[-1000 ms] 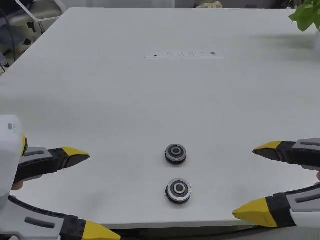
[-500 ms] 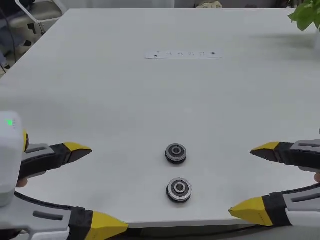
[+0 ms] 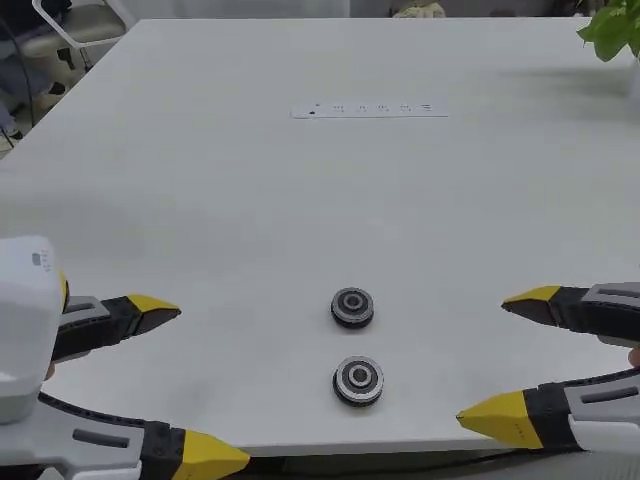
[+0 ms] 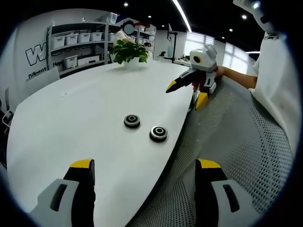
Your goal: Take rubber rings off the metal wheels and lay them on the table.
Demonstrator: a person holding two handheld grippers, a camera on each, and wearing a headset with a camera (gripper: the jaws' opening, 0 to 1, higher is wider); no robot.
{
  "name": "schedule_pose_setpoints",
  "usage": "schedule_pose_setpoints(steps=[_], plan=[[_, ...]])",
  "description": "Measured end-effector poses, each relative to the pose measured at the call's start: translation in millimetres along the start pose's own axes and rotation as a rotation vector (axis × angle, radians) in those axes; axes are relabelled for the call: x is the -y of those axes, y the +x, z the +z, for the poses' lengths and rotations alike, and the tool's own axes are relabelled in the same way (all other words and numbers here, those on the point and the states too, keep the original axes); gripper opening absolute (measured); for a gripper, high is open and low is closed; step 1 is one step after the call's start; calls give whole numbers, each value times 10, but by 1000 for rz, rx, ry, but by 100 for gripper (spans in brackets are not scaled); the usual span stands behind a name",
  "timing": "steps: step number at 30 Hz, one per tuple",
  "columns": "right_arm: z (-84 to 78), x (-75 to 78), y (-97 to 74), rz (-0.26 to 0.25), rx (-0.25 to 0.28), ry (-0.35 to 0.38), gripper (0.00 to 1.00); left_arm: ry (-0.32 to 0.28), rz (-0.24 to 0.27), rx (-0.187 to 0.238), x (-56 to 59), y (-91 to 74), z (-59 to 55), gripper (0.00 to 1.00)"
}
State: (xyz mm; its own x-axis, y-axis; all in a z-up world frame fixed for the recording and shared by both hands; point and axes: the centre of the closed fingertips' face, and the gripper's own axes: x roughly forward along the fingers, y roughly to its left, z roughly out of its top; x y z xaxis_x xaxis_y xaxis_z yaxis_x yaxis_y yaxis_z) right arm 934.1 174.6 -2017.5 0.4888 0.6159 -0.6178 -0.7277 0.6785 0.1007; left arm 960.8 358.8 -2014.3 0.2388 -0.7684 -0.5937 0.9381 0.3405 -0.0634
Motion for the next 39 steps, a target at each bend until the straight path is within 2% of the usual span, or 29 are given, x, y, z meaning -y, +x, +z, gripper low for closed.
schedule_pose_setpoints(steps=[9,12,16,19,24,28,33,35,39], plan=[[-25,-6,2,3,-18,-17,77,2,-3,-4,9,-4,1,85],[-24,8,-3,-7,-25,-25,77,15,10,-11,-10,-17,3,86],[-11,-13,-10,4,-35,-45,76,11,7,15,-2,-46,84,89],[33,-36,-18,16,-40,-65,77,49,-1,4,27,-67,134,89],[196,35,-36,-8,-11,-100,75,86,-16,30,65,-98,299,89],[355,111,-6,-15,-4,-141,74,121,-7,53,48,-82,433,89],[556,128,56,-1,5,-201,72,153,-17,75,31,-66,579,88],[603,128,80,5,5,-220,72,154,-27,96,36,-69,661,88],[713,118,154,20,20,-246,70,191,-45,149,65,-74,896,86]])
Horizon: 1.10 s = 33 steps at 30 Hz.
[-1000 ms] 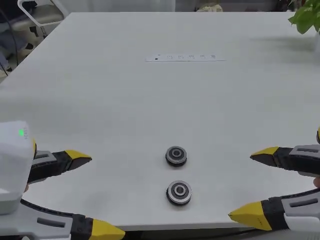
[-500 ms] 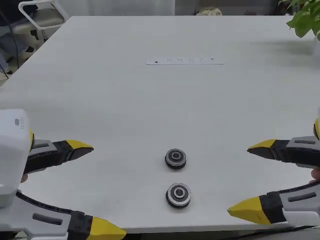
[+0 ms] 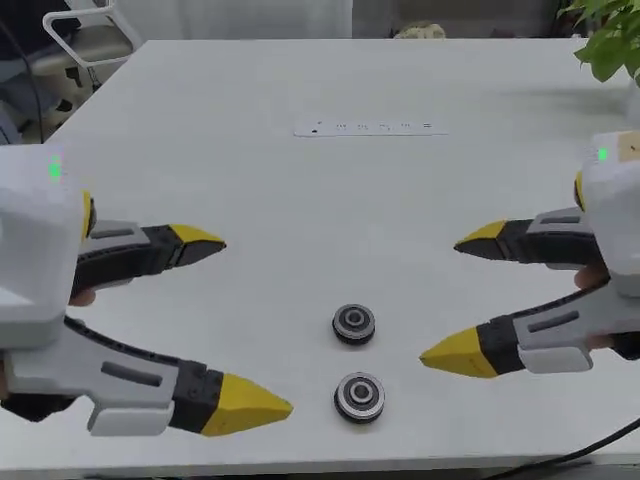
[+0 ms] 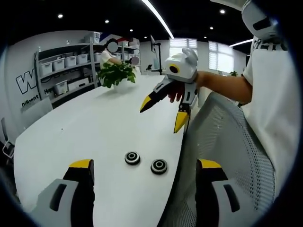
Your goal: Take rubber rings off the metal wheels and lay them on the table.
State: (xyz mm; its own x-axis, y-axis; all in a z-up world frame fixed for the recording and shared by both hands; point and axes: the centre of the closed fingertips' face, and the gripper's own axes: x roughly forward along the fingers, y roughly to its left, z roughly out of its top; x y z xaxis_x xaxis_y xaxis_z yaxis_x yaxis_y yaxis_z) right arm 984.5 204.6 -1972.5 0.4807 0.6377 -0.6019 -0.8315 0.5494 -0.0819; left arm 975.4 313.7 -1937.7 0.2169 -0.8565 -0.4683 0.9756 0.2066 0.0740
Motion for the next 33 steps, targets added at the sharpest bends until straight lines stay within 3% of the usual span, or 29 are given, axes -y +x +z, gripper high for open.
schedule_pose_setpoints(steps=[5,8,9,13,17,21,27,30,33], plan=[[134,-20,150,40,34,-31,67,69,-24,9,-19,99,162,84],[241,-88,271,89,135,-8,62,117,-55,20,76,242,287,82],[106,-129,327,132,133,78,57,155,-88,39,188,425,396,80],[-47,-125,345,126,116,84,53,144,-103,90,184,544,457,78],[-190,-126,403,137,88,93,48,179,-116,100,181,675,418,73],[-271,-318,503,216,69,118,48,157,-173,125,220,763,352,68],[-469,-460,644,244,-14,68,45,184,-109,74,84,904,22,62],[-514,-449,661,237,-31,56,43,110,-151,39,125,911,-142,61],[-562,-455,663,242,-48,46,38,104,-152,37,107,930,-219,58]])
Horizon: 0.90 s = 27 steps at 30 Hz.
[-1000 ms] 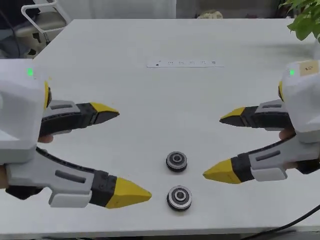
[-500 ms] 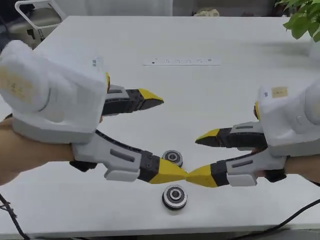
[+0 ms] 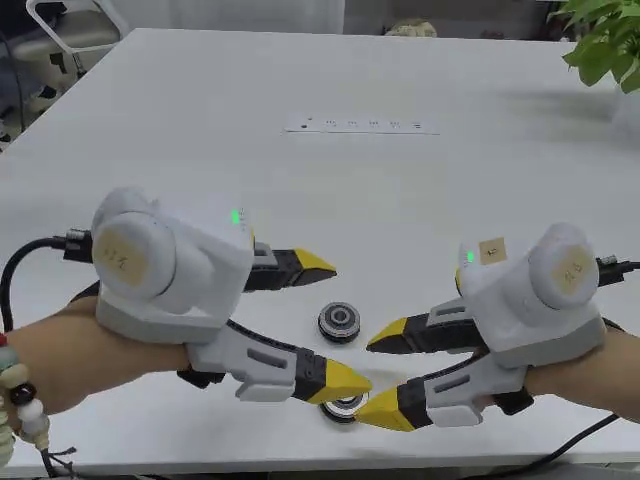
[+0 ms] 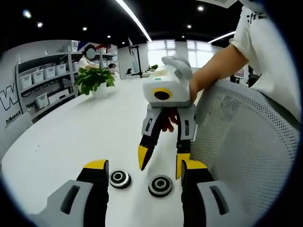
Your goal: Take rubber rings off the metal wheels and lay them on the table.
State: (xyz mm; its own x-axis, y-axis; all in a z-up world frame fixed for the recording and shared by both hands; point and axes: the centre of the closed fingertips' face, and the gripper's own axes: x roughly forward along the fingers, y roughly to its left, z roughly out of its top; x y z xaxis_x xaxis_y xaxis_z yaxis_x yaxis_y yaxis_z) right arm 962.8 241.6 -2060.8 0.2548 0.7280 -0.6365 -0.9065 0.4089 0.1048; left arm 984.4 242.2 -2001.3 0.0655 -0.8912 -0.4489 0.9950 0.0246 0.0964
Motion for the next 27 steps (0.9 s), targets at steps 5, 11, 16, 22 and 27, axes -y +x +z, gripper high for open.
schedule_pose_setpoints(steps=[5,11,16,22,27], plan=[[-25,-10,37,0,-10,-23,34,-47,-15,-23,21,82,-140,48],[-60,-35,50,11,-24,-34,30,-81,-77,-60,203,191,-281,28],[-84,-37,61,10,-38,-48,27,-18,-91,-124,296,247,-427,25],[-88,-56,68,19,-42,-55,24,-3,-96,-149,307,250,-475,17],[-107,-67,77,22,-51,-60,23,4,-91,-162,292,251,-492,11]])
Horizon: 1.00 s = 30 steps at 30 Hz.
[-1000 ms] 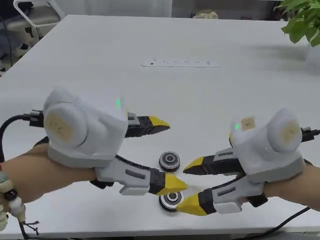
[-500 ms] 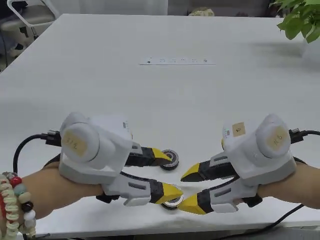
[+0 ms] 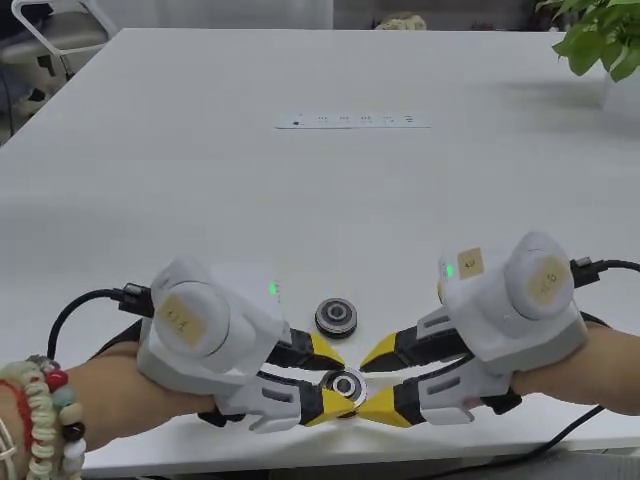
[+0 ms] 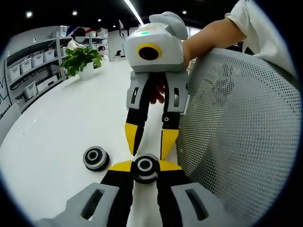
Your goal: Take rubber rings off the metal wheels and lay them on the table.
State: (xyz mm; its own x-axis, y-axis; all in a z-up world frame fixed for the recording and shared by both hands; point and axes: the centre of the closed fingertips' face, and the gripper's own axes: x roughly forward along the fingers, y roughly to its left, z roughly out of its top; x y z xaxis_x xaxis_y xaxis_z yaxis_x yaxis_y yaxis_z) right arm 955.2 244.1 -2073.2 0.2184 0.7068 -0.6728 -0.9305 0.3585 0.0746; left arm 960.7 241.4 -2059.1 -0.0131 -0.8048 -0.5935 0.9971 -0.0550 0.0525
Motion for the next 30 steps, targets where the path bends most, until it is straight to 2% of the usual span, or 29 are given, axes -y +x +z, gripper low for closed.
schedule_pose_setpoints(steps=[2,9,13,19,30], plan=[[5,-6,5,2,3,-1,22,-4,-1,5,-15,6,2,9],[7,1,30,-9,1,-14,24,-13,-2,6,-26,2,-2,8],[-15,-9,36,-4,-10,-13,23,-14,-2,14,-24,2,1,8],[36,11,33,-12,21,-4,23,-14,3,18,-28,16,0,8],[17,28,39,-24,5,-59,22,-19,7,33,-34,24,1,8]])
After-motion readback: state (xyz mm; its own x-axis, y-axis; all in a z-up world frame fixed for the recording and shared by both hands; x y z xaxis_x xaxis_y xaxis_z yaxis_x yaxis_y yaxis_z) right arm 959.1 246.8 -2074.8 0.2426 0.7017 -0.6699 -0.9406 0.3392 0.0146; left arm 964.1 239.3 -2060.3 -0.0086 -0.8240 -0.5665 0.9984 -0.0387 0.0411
